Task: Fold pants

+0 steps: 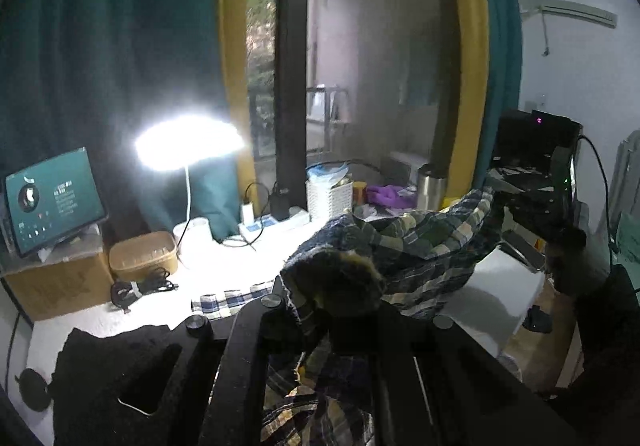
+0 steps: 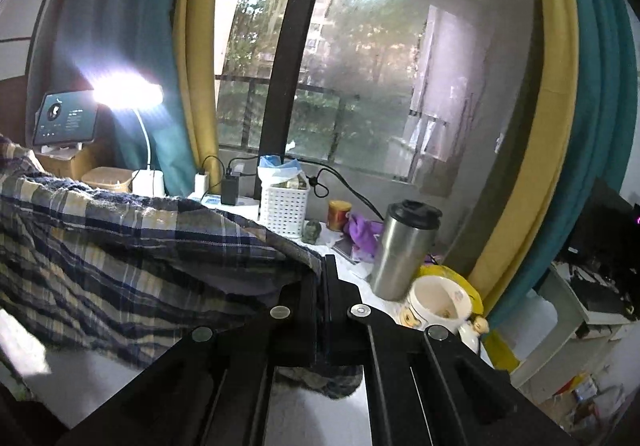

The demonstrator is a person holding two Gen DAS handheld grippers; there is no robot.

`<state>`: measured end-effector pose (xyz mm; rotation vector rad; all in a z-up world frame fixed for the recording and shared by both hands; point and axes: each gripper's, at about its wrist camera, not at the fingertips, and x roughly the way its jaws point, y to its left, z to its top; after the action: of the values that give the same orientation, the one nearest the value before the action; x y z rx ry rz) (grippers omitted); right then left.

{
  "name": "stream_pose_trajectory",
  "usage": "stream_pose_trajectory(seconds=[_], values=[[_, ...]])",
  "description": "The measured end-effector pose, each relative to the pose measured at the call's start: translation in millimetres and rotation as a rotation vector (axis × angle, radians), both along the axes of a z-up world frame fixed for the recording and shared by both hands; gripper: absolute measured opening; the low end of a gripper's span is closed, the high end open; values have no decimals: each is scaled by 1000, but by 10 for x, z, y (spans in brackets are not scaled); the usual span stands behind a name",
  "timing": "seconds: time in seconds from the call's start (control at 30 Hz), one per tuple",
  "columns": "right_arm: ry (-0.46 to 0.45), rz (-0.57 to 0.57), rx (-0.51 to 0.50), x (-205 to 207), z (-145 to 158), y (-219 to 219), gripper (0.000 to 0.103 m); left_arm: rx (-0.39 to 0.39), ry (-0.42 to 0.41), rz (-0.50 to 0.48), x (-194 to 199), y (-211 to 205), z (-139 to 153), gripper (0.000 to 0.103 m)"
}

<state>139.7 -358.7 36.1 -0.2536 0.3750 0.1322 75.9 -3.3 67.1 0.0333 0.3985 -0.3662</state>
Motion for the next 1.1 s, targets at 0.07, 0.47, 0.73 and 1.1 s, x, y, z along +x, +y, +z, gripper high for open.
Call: stream_pose_trajectory(seconds=[0.07,0.47,0.73,1.1], values=[[12,8,-6,135,-10,54,2,-1,24,14,122,48,-61,6],[112,40,-4,918,-273,331,2,15,147,85,810,289,-450,6],[202,61,-3,1296,-533,511,2,13,237,133,1237,493,-798,6],[356,61,-18,1897,-1065,711,2,30,375,178,1825,650,-1273,7]])
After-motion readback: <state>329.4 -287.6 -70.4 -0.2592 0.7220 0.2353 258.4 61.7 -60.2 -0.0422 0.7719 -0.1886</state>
